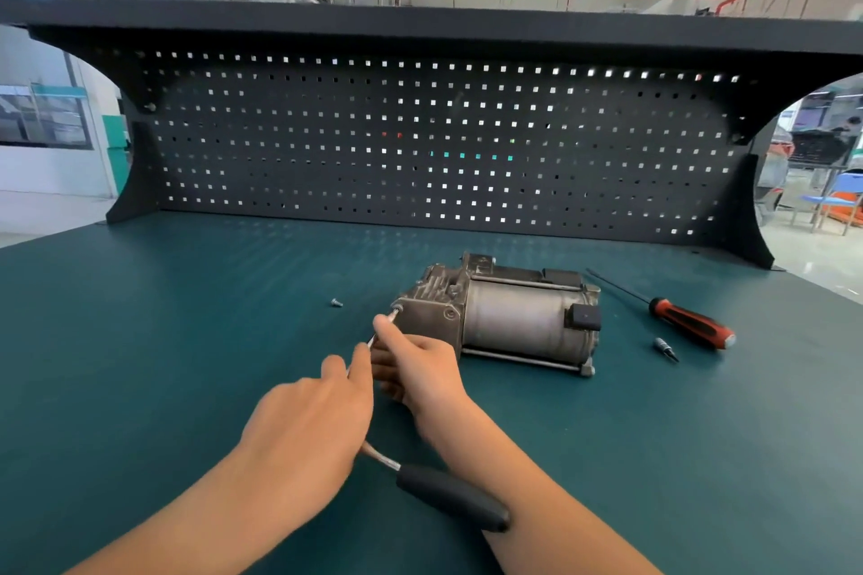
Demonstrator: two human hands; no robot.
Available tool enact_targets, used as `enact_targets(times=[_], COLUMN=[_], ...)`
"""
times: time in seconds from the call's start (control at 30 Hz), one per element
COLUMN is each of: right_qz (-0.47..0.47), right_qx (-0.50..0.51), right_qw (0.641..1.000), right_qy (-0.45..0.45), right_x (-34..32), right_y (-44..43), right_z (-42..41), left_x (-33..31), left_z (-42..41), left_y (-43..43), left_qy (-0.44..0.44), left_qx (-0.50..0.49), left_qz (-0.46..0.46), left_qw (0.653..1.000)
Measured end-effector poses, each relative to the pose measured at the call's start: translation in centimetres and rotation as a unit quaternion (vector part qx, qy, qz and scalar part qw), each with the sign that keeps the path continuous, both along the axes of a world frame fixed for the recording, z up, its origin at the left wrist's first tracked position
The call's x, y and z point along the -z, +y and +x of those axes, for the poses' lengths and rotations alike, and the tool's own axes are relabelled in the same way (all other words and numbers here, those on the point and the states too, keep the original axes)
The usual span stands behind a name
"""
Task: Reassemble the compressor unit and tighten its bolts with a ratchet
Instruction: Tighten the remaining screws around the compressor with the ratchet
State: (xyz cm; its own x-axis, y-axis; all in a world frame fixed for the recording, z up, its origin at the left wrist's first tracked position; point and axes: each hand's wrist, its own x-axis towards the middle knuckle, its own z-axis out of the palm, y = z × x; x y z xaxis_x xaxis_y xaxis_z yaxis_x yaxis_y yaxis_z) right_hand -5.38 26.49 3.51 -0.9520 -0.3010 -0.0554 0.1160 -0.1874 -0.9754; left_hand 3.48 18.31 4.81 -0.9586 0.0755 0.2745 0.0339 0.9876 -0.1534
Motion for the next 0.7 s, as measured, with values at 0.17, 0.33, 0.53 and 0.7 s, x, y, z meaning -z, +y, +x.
enact_targets(times=[0.17,0.33,0.53,0.7], right_qz=[-0.009,-0.015,-0.002,0.006], right_qx=[-0.014,0.008,-0.021,-0.001], right_qw=[1.0,0.999,0.999,0.999], right_qy=[-0.024,-0.05,-0.048,-0.046], right_x=[-0.2,-0.3,-0.5,-0.4], right_y=[-0.1,-0.3,0.0,-0.3], right_z=[-0.2,-0.1,-0.2,-0.2], left_x=[0.7,0.6,-0.4,-0.1], left_z=[0.0,0.2,0.2,0.1], left_y=[-0.5,0.2,0.2,-0.8], left_qy=[0.016,-0.061,-0.06,-0.012], left_qx=[-0.014,-0.036,-0.044,-0.065], left_qz=[0.356,0.928,0.924,0.212], left_qw=[0.934,0.365,0.375,0.975])
